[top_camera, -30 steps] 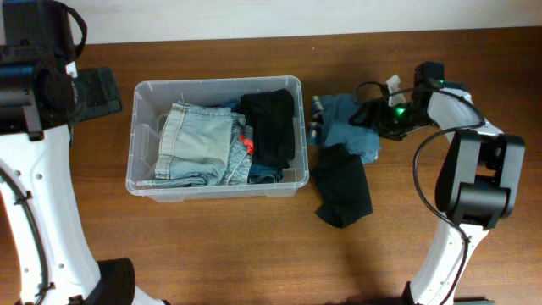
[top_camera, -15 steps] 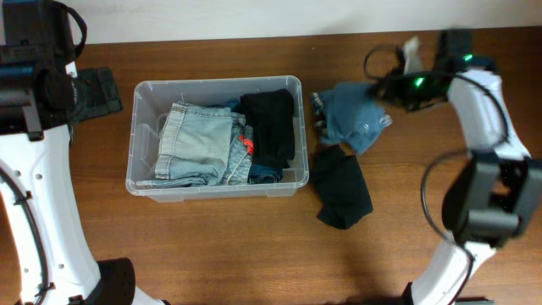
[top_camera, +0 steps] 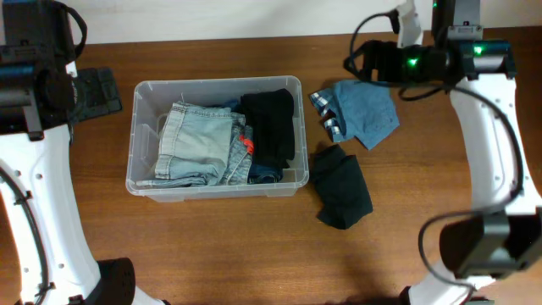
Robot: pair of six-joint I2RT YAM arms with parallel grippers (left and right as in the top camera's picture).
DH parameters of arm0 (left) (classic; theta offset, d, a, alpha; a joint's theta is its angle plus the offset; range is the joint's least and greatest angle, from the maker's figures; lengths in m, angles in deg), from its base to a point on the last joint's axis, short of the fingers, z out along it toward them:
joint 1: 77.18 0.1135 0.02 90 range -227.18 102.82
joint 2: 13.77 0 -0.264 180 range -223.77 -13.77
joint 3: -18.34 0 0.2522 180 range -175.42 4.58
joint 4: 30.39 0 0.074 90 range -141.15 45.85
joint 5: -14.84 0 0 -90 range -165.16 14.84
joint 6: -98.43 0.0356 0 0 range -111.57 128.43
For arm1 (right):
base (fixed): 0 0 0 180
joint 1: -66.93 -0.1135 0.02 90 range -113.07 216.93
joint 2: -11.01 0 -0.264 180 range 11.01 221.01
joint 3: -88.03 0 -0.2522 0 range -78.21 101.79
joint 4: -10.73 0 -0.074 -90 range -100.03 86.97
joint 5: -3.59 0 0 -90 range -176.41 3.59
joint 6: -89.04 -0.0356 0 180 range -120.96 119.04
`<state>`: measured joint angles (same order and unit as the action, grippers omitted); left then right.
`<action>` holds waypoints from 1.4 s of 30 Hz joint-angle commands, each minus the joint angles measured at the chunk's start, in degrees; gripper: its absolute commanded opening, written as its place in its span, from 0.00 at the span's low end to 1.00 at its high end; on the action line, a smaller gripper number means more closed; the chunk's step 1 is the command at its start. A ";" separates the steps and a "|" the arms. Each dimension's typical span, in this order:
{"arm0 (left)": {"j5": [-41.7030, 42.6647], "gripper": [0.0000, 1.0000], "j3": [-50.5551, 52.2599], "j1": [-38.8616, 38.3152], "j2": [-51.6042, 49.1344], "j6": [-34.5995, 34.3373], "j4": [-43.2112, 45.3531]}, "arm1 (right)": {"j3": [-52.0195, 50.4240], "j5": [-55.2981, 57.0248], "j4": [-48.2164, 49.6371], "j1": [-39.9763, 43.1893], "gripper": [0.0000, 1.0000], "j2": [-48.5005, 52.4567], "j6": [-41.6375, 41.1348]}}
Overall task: Pack container
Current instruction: 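Lower the right gripper onto the blue-grey socks and grasp them, then lift the blue-grey socks and carry them over the bin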
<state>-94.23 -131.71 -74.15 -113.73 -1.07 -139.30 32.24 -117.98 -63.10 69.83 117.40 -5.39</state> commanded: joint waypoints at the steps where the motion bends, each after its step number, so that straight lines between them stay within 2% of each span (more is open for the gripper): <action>1: -0.20 0.99 -0.11 0.24 0.02 -0.52 -0.07 | -0.63 4.24 -0.13 4.55 0.99 7.08 6.14; 7: -0.20 0.99 -0.11 0.24 0.02 -0.52 -0.07 | -0.63 4.20 0.50 9.88 0.99 21.81 10.56; 12: -0.20 0.99 -0.11 0.24 0.02 -0.52 -0.07 | -0.63 2.23 0.90 9.53 1.00 27.23 12.68; 15: -0.20 0.99 -0.11 0.24 0.02 -0.52 -0.07 | -0.63 -5.11 0.44 8.46 0.96 28.52 14.53; 17: -0.20 0.99 -0.11 0.24 0.02 -0.52 -0.07 | -0.63 -7.56 0.07 7.54 0.89 28.52 14.51; 18: -0.20 1.00 -0.11 0.24 0.02 -0.52 -0.07 | -0.63 -7.65 -0.09 6.99 0.76 28.52 14.47; 19: -0.20 1.00 -0.11 0.24 0.02 -0.55 -0.07 | -0.63 -7.58 -0.22 6.67 0.69 28.52 14.47; 21: -0.20 0.99 -0.11 0.24 0.02 -0.52 -0.07 | -0.63 -6.01 -0.44 6.10 0.47 28.57 11.89; 24: -0.20 1.00 -0.11 0.24 0.02 -0.52 -0.07 | -0.63 -4.28 -0.55 6.16 0.24 28.57 10.69; 27: -0.20 0.99 -0.11 0.24 0.02 -0.55 -0.07 | -0.61 -4.11 -0.87 6.60 0.12 28.15 7.98; 30: -0.20 0.99 -0.11 0.24 0.02 -0.55 -0.07 | -0.61 -10.86 -1.79 6.82 0.09 26.25 8.00; 32: -0.20 0.99 -0.11 0.24 0.02 -0.52 -0.07 | -0.61 -20.37 -2.27 6.80 0.04 24.11 8.00; 33: -0.20 0.99 -0.11 0.24 0.02 -0.55 -0.07 | -0.61 -27.15 -2.34 6.67 0.04 22.29 8.00; 35: -0.20 0.99 -0.11 0.24 0.02 -0.52 -0.09 | -0.50 -33.88 -2.10 6.01 0.04 18.34 8.00; 42: -0.20 0.99 -0.11 0.24 0.02 -0.52 -0.07 | -0.24 -34.84 4.00 -0.52 0.04 0.28 7.93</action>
<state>-94.23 -131.71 -74.15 -113.73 -1.09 -139.30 31.26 -147.25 -61.44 73.11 127.61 2.04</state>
